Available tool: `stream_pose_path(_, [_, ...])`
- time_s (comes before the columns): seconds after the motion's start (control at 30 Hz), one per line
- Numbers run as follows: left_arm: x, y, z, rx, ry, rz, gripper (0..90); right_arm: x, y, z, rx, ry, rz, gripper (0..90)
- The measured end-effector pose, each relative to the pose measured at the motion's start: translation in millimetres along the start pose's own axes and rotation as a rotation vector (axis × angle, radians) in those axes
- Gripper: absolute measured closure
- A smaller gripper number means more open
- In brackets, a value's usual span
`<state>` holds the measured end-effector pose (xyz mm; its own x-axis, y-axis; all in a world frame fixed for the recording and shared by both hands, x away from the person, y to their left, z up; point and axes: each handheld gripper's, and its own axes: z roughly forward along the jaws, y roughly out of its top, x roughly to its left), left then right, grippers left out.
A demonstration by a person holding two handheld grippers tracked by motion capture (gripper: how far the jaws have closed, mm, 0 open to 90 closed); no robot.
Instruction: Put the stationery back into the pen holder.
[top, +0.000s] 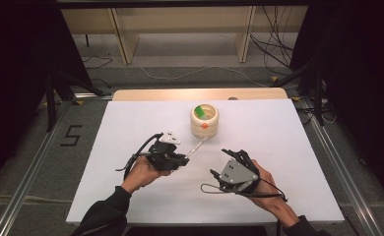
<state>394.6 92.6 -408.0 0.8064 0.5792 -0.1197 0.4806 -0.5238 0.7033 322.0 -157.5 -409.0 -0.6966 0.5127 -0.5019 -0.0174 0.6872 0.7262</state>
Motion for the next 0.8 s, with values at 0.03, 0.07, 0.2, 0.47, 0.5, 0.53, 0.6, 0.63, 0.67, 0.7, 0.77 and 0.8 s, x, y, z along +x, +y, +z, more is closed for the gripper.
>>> stream_pose_path(0.03, [1.2, 0.1, -1.1, -0.002, 0.003, 0.005, 79.2, 0.0, 0.0, 0.0, 0.000, 0.000, 0.000, 31.9])
stream_pose_path(0.07, [1.9, 0.1, -2.2, -0.016, 0.016, 0.000, 79.2, -2.3, -0.5, -0.5, -0.006, 0.014, 0.031, 31.6])
stream_pose_path(0.2, [3.9, -0.3, -4.7, -0.052, 0.038, -0.015, 79.2, -13.0, -4.6, -3.3, -0.038, 0.075, 0.185, 31.3])
stream_pose_path(0.47, [7.9, -0.4, -9.5, -0.118, 0.073, -0.039, 79.2, -28.7, -17.6, -9.6, -0.087, 0.139, 0.398, 29.4])
stream_pose_path(0.5, [8.9, -0.4, -10.2, -0.123, 0.075, -0.037, 79.2, -31.4, -22.8, -10.6, -0.094, 0.158, 0.445, 28.8])
stream_pose_path(0.53, [9.1, -0.4, -10.5, -0.128, 0.076, -0.043, 79.2, -32.0, -24.4, -11.1, -0.096, 0.159, 0.455, 28.4])
stream_pose_path(0.6, [10.0, -0.7, -10.8, -0.148, 0.087, -0.050, 79.2, -32.5, -26.3, -11.9, -0.097, 0.166, 0.472, 27.5])
stream_pose_path(0.63, [11.0, -0.7, -11.1, -0.150, 0.089, -0.050, 79.2, -34.6, -30.4, -13.8, -0.103, 0.167, 0.500, 26.4])
stream_pose_path(0.67, [11.4, -0.7, -11.2, -0.153, 0.090, -0.052, 79.2, -34.6, -30.4, -13.8, -0.103, 0.167, 0.500, 26.4])
stream_pose_path(0.7, [11.7, -0.9, -10.9, -0.165, 0.093, -0.061, 79.2, -36.2, -33.5, -15.6, -0.106, 0.171, 0.513, 24.6])
stream_pose_path(0.77, [12.9, -0.7, -10.8, -0.174, 0.096, -0.067, 79.2, -36.6, -36.8, -18.0, -0.107, 0.171, 0.523, 24.2])
stream_pose_path(0.8, [13.4, -0.5, -10.7, -0.176, 0.095, -0.071, 79.2, -36.7, -38.5, -19.0, -0.107, 0.169, 0.518, 24.2])
